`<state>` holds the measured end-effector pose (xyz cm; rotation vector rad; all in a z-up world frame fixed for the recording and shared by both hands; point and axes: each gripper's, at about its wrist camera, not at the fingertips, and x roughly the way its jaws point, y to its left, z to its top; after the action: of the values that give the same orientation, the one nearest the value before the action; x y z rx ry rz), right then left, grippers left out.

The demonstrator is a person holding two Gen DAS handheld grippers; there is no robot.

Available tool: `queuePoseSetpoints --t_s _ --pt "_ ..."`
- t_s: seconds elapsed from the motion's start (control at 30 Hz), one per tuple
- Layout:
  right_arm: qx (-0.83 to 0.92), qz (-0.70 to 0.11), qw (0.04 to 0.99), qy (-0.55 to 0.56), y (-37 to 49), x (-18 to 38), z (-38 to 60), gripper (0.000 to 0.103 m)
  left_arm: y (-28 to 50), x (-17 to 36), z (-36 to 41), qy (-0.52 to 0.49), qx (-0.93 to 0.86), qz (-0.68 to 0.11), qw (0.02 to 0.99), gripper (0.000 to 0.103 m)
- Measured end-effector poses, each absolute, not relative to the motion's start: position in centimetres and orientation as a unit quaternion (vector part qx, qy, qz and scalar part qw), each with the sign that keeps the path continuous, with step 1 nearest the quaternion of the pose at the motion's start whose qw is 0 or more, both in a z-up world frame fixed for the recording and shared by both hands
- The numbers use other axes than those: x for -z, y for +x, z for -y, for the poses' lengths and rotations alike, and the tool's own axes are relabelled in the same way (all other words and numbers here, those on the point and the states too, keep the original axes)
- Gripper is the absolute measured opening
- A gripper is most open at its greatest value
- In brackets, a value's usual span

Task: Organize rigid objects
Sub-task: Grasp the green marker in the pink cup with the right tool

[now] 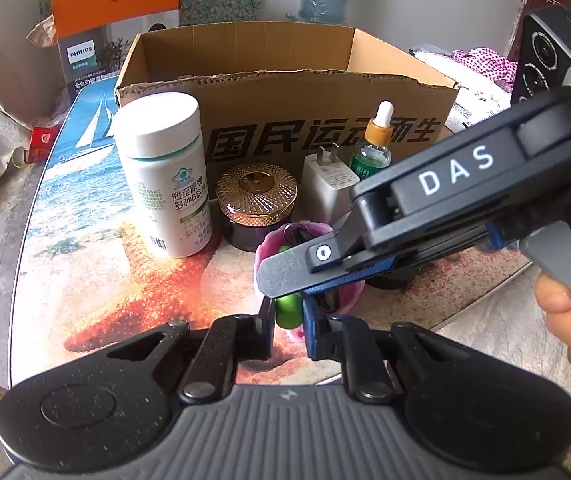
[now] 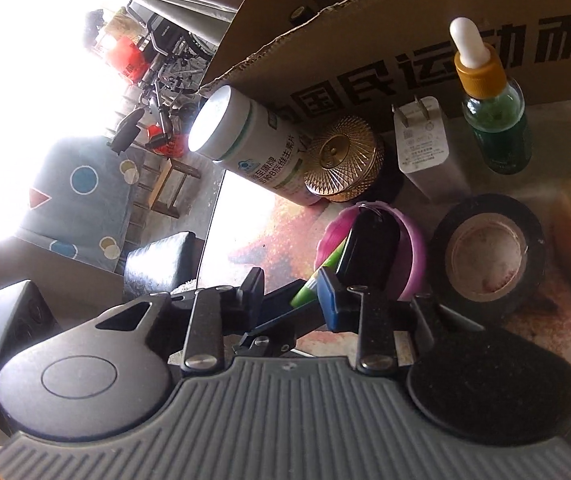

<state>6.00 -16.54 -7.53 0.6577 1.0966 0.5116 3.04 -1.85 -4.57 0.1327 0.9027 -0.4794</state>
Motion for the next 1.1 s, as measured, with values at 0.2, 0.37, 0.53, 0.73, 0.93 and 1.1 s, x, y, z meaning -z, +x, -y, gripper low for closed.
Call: queuePoseSetpoints --t_s 0.2,0.37,0.53,0.73,0.93,1.1 --pt "-0.228 -0.518 0.767 0.301 6.8 7.7 15.9 0.027 3.5 4.8 1.7 0.049 0.229 -0.436 0.869 0.016" --pt "-0.217 -0.542 0.752 0.305 7.5 7.4 15.9 0.03 3.6 4.8 1.1 0.026 0.227 -0.438 0.869 0.015" --pt "-0.206 -0.56 0.726 0.341 8.0 7.2 16.5 0.03 3.7 4.5 0.0 -0.013 0.227 -0.436 0.87 0.015" --pt "-0.195 -0.567 0.692 0.401 7.1 8.2 17.7 0.03 3.4 3.8 -0.9 -0.04 0.237 -0.426 0.872 0.015" --pt "-0.183 -0.558 0.66 0.468 6.3 9.8 18.7 0.03 2.7 3.1 -1.2 -0.055 0.255 -0.414 0.872 0.015" --pt "-0.176 -0.541 0.663 0.487 5.9 10.2 18.8 0.03 2.0 2.6 -0.9 -0.041 0.255 -0.406 0.877 0.015"
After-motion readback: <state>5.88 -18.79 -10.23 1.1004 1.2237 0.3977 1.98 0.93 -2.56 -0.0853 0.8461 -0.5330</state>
